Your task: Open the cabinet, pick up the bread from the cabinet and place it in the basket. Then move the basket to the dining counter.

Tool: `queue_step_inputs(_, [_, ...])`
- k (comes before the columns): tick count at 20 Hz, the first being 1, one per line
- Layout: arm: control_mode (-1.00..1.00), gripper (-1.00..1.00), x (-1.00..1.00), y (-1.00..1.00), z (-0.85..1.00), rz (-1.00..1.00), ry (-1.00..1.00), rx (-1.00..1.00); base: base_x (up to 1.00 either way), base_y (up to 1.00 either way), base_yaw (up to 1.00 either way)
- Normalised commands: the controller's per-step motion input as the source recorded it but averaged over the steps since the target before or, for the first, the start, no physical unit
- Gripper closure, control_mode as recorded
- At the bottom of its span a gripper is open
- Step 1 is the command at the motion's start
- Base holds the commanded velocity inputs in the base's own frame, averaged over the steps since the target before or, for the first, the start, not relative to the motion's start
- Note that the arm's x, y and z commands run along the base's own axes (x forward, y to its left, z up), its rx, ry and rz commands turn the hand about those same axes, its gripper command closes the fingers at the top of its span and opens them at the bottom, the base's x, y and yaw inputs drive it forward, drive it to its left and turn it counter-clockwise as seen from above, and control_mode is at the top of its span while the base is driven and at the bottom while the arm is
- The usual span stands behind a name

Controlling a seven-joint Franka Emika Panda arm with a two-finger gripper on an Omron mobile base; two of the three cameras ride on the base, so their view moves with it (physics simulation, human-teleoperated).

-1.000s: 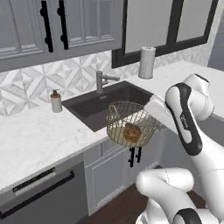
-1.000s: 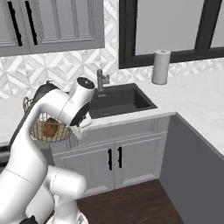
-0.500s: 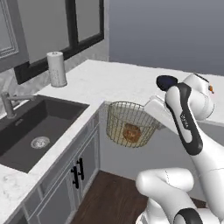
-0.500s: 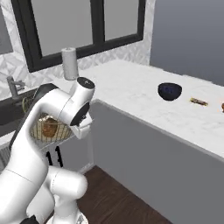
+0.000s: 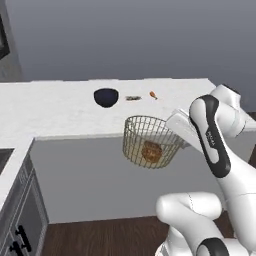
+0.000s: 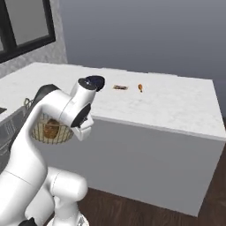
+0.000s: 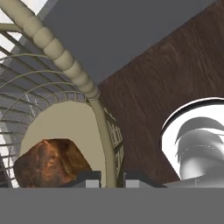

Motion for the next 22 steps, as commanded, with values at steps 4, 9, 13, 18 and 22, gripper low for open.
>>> queue_step_inputs(4, [1.00,1.00,0.00,0.00,0.00,0.00,0.00,0.00,0.21,-0.69,-0.43])
queue_step_inputs(9, [1.00,1.00,0.00,0.00,0.00,0.00,0.00,0.00,0.53,-0.23,-0.10])
queue_step_inputs(13, [1.00,1.00,0.00,0.00,0.00,0.00,0.00,0.00,0.64,0.00,0.00])
queue_step_inputs(18, [1.00,1.00,0.00,0.00,0.00,0.00,0.00,0.00,0.72,0.00,0.00])
queue_step_inputs(22, [1.00,1.00,0.00,0.00,0.00,0.00,0.00,0.00,0.77,0.00,0.00])
